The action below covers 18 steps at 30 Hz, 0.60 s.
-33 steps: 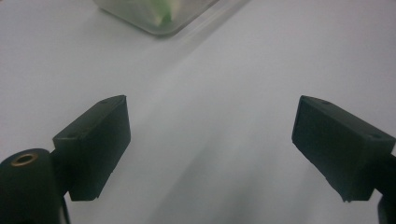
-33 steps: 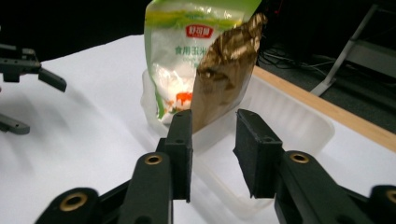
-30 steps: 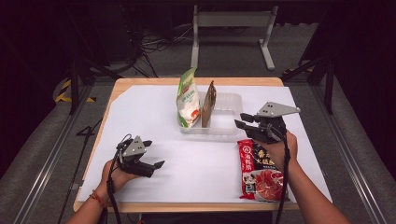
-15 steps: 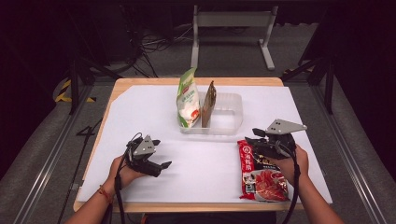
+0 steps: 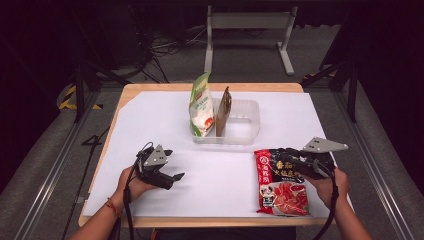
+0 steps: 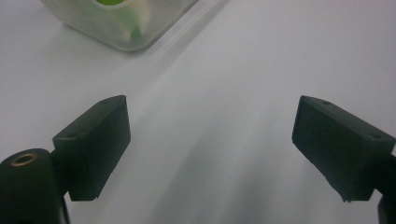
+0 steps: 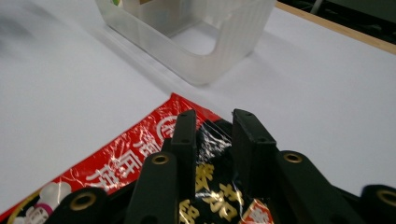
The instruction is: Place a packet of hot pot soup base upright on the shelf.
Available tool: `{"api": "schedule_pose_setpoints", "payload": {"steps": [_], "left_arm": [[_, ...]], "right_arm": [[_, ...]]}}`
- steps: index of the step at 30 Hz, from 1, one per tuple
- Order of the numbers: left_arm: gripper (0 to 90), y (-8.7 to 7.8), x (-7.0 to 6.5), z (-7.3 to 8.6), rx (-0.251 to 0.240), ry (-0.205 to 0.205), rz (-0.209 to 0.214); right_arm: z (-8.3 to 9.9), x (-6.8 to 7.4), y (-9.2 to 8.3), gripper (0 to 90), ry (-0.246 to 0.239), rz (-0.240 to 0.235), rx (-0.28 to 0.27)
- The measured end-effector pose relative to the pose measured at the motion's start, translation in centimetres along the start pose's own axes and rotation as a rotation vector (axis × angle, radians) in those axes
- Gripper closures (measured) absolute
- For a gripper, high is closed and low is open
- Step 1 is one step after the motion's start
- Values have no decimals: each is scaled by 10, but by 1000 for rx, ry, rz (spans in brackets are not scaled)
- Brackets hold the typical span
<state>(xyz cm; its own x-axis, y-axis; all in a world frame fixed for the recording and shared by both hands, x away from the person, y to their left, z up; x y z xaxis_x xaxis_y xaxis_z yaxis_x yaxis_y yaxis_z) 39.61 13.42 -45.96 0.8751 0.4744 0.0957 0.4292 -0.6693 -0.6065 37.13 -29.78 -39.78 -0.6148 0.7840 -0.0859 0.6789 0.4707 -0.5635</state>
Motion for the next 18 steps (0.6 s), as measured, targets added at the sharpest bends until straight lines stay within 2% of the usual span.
{"api": "schedule_pose_setpoints", "payload": {"steps": [4,8,15,18], "left_arm": [[123,0,-1,-1,0,3,2],[123,0,-1,-1,-2,0,5],[127,1,-3,-2,4,10,11],[127,0,-3,-1,2,10,14]], "right_arm": [[17,-14,-10,811,47,20,9],[33,-23,-15,851,96,35,24],[58,-34,-15,895,131,62,74],[70,-42,-13,899,176,67,107]]}}
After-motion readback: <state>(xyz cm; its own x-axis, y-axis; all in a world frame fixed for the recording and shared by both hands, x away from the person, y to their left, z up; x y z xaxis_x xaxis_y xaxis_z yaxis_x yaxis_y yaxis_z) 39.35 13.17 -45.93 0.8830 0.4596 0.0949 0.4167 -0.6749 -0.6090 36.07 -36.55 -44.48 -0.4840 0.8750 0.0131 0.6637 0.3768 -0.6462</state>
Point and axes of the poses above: each handheld gripper's, and its own axes: y roughly forward along the jaws, z roughly out of its underside, x roughly to its left, the point moved 4 cm from there along y, roughly forward along the jaws, and after that the axes turned 1 degree about -x, right-handed, at the moved point
